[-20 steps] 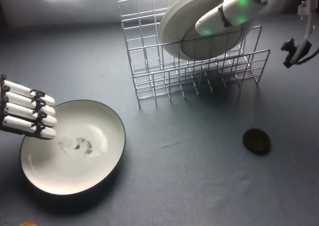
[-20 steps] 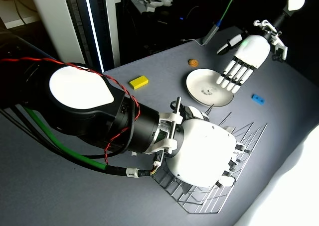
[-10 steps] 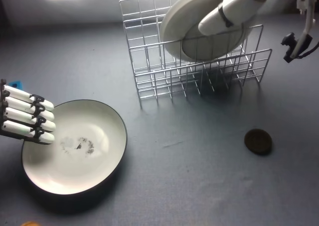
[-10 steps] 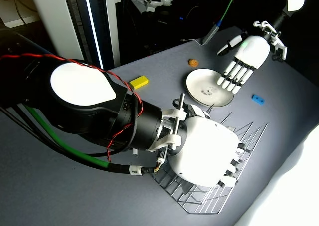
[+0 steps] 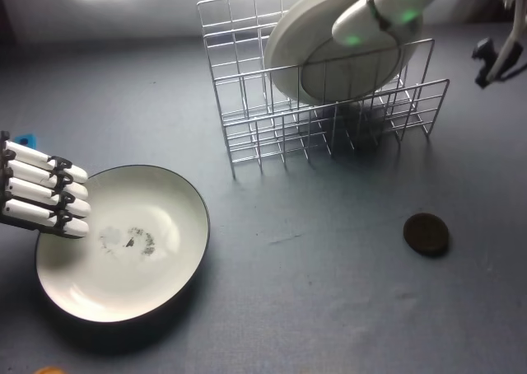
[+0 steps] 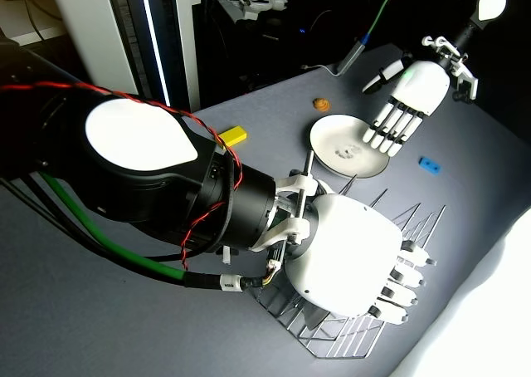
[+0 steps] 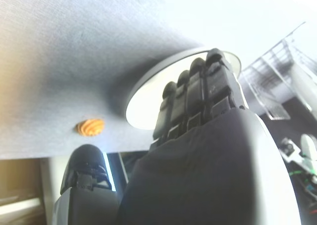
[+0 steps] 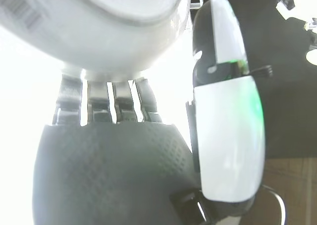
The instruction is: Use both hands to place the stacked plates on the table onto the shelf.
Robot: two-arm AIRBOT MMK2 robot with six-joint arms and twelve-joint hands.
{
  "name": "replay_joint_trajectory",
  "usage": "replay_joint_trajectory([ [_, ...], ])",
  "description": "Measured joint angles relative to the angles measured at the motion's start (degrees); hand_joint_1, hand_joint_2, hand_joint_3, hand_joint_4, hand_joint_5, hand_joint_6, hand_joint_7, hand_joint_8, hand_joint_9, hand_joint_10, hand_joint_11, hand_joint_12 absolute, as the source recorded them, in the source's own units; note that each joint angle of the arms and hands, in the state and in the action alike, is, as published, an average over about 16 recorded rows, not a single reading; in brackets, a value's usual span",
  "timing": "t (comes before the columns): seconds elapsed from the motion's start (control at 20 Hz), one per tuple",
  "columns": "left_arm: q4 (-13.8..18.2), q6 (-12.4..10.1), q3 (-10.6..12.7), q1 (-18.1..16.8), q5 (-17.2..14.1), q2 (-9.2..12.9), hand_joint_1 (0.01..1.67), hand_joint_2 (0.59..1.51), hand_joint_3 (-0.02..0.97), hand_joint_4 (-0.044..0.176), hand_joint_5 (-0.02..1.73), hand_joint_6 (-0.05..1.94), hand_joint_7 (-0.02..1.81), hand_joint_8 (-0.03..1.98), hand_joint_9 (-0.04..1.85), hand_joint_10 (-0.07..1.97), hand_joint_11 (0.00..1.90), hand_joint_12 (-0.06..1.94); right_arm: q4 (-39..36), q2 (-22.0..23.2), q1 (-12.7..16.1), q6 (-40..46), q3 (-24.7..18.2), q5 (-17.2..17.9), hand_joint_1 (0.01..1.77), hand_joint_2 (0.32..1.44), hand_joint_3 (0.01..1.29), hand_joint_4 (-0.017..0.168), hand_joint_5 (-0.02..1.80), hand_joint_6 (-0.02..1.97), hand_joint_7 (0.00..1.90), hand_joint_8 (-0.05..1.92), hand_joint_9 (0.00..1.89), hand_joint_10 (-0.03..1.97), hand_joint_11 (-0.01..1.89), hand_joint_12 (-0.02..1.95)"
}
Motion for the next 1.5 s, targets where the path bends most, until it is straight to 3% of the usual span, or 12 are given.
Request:
replay_joint_trajectory([
  [0.25,-0.2,-0.2,0.5,0.5,0.1,-0.3,0.02,1.147,0.015,-0.001,0.02,0.02,0.02,0.00,0.01,0.00,0.02,-0.01,0.0,2.7,3.3,-6.7,-4.4,0.0,1.06,1.00,0.01,-0.002,0.15,1.02,0.09,1.46,0.03,1.63,0.01,1.76],
  [0.75,-1.6,-1.8,1.3,3.0,0.6,-0.8,0.02,1.149,0.016,0.000,0.02,0.02,0.02,0.00,-0.02,-0.03,0.01,0.00,3.0,9.9,8.0,-28.7,-19.0,-0.1,1.06,0.97,0.01,-0.002,0.14,0.97,0.10,1.38,0.05,1.53,0.02,1.67],
  [1.1,-3.1,-4.0,1.6,6.3,1.2,-1.3,0.02,1.149,0.016,-0.003,0.01,0.00,0.01,-0.01,-0.02,-0.04,0.02,0.02,21.9,13.4,5.5,-56.6,-26.3,4.1,1.02,0.91,0.01,0.000,0.08,0.54,0.06,0.78,0.04,0.88,0.02,0.96],
  [1.5,-4.2,-5.9,2.0,9.2,1.5,-1.7,0.02,1.151,0.016,-0.005,-0.01,-0.03,-0.01,-0.01,-0.03,-0.05,0.03,0.04,54.6,12.3,-3.1,-100.1,-30.4,10.4,0.99,0.85,0.01,0.002,0.02,0.07,0.01,0.10,0.02,0.12,0.02,0.12],
])
